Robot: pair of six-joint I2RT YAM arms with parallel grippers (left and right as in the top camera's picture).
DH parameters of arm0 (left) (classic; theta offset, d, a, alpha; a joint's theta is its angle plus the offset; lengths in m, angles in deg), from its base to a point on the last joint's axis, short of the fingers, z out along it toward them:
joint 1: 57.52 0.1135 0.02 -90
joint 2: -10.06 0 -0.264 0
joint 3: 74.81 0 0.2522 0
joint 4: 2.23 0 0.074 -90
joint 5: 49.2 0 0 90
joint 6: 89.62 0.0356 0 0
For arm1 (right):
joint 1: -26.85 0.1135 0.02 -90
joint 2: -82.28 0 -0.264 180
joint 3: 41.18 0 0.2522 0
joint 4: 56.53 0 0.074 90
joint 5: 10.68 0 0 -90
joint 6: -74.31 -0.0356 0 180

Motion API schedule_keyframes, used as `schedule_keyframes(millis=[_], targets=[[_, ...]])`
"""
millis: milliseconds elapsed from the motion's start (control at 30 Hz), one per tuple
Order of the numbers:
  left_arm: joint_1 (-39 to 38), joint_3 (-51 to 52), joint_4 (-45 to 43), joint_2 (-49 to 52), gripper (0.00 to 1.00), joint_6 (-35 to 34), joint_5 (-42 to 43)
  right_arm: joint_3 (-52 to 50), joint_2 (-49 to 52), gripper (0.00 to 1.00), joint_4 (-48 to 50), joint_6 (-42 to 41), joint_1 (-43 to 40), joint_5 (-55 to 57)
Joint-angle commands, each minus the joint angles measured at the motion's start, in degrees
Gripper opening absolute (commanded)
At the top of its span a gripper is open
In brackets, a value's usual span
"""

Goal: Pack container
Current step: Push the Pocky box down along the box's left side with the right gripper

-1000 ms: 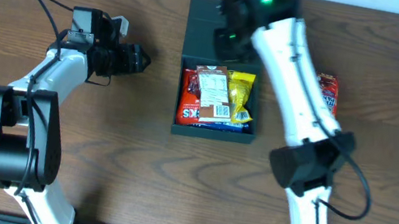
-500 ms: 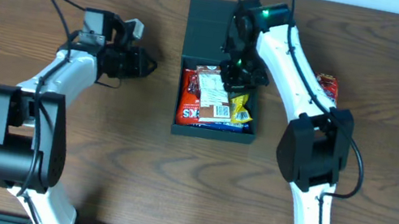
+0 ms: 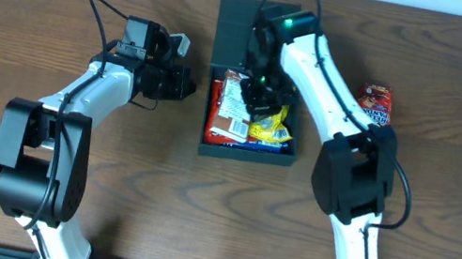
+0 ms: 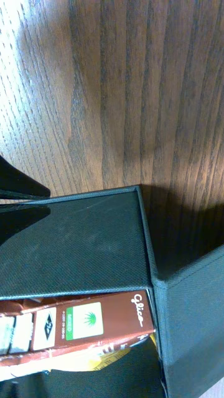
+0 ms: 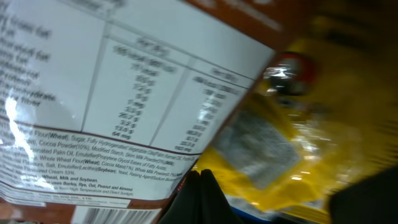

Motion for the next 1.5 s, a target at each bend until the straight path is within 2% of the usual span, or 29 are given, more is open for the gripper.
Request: schedule_keyframes(millis=[0, 400, 600, 667, 800, 933, 1233, 1467], targets=[[-0.09, -0.83, 0.17, 0.96, 0.06, 0.39, -0.98, -0.37, -0.35, 0.01, 0.61, 1.18, 1.44, -1.33], [-0.81, -0.83, 0.22, 0.96, 0.06, 0.39, -0.59, 0.31, -0.37, 0.01, 4.46, 1.16, 1.42, 6.73], [-0.81, -0.83, 0.22, 0.96, 0.06, 0.37, -0.59, 6.19, -0.39, 0.01, 3.56, 1.86, 0.55, 6.82], [-0.81, -0.83, 0.22, 0.96, 0.06, 0.39, -0.59, 8.61, -0.37, 0.01, 2.64, 3.41, -0.72, 4.31], [-0.79, -0.83, 0.13, 0.96, 0.06, 0.39, -0.59, 8.74, -0.37, 0.02, 2.49, 10.71, -2.95, -10.34], [-0.79, -0.83, 0.04, 0.96, 0.06, 0.39, -0.61, 6.80, -0.35, 0.01, 3.63, 14.36, -2.73, -16.20], [-0.79, -0.83, -0.28, 0.96, 0.06, 0.39, -0.61, -2.75, -0.31, 0.02, 9.81, 14.71, -1.22, -16.81], [-0.79, -0.83, -0.31, 0.96, 0.06, 0.39, -0.61, -3.48, -0.31, 0.01, 11.52, 15.19, -0.24, -16.98]])
